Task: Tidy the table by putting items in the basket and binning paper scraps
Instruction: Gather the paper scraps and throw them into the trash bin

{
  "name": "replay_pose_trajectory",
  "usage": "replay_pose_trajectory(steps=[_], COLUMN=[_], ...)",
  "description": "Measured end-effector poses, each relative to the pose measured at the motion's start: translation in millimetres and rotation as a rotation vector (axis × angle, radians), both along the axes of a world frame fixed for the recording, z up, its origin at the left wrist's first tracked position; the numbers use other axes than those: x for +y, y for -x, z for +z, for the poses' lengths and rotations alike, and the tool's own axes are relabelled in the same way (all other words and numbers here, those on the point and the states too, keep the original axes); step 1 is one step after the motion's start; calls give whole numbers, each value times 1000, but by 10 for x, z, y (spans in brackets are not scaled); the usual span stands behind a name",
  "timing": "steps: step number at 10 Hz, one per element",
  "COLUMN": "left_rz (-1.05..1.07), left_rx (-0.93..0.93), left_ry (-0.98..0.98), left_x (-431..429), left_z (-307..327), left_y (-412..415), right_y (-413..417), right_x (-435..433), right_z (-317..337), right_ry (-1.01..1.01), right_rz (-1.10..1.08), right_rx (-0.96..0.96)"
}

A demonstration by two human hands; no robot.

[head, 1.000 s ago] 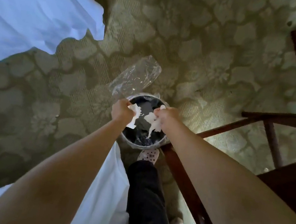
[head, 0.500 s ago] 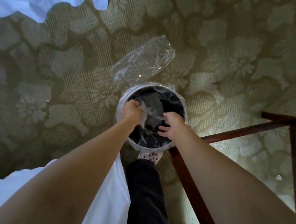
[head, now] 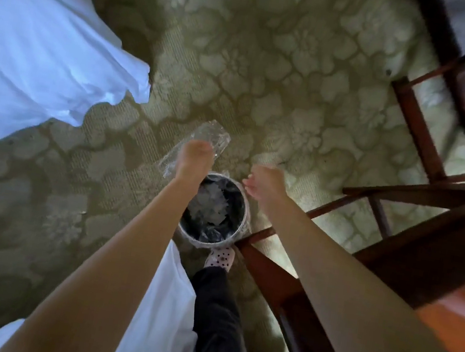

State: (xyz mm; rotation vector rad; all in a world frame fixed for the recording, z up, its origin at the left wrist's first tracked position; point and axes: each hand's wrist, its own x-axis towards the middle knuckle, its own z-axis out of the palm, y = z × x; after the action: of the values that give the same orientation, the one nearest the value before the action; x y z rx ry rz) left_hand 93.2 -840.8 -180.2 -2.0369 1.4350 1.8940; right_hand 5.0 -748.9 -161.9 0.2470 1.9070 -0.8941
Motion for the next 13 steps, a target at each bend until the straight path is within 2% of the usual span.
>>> replay_pose_trajectory(steps=[1, 2, 3, 4, 5, 6, 7, 9, 11, 13], left_rz=[-113, -116, -313, -483, -668, -860, -1037, -1298, -1478, -1627], left_rx=[162, 331, 454, 587, 632, 629, 613, 515, 415, 281], left_ry=[43, 182, 301, 319, 307, 304, 281, 276, 323, 463], left_x=[140, 330, 870, 1555, 2328, 3144, 3877, 5311, 6882, 7961], left_z=[1070, 1567, 2370, 2862, 3084, 3087, 3000, 2916, 2860, 2822], left_y=[360, 506, 790, 941, 1038, 1076, 1028, 922, 953, 1249], right_y=[167, 259, 336, 342, 271, 157, -3, -284, -293, 50], right_x=[215, 499, 1085, 1790, 2515, 3305, 4078, 5689, 7378, 8511], right_z=[823, 1465, 2199, 2721, 3034, 3125, 3128, 2947, 2687, 2517], right_ry=[102, 193, 304, 384, 385, 312, 261, 153, 14, -165], right_rz=[-69, -130, -297, -437, -564, -676, -820, -948, -956, -790], right_rx=[105, 266, 370, 449, 526, 654, 677, 614, 543, 479])
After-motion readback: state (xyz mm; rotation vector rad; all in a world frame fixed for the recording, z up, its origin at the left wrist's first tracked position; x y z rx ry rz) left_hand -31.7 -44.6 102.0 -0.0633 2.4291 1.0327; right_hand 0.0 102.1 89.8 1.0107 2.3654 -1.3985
